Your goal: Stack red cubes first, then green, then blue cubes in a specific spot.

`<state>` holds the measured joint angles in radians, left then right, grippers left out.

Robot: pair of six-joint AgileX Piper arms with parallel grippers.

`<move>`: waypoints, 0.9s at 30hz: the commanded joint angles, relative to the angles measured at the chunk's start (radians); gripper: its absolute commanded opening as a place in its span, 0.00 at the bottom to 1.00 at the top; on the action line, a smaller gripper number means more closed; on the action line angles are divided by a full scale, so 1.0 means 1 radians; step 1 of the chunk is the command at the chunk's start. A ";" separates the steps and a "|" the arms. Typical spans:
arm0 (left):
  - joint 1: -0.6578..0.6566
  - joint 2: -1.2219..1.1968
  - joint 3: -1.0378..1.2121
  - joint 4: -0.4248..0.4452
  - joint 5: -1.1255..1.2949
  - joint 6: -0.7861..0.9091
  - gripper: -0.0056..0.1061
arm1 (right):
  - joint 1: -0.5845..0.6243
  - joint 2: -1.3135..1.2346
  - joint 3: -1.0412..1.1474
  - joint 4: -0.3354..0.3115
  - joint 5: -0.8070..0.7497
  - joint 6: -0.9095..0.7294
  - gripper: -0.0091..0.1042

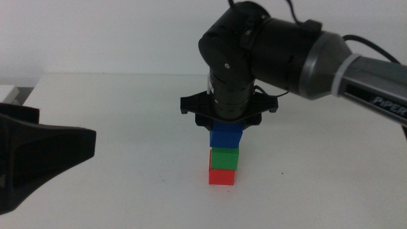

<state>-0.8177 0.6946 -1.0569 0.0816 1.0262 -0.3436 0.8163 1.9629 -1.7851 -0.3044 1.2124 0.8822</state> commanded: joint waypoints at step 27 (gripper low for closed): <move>-0.001 0.013 -0.006 0.148 -0.094 -0.044 0.89 | -0.062 -0.221 -0.039 0.019 0.009 -0.185 0.90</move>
<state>-0.8177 0.6970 -1.0569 0.1660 0.9652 -0.3596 0.7853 1.8282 -1.8181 -0.2657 1.2087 0.7418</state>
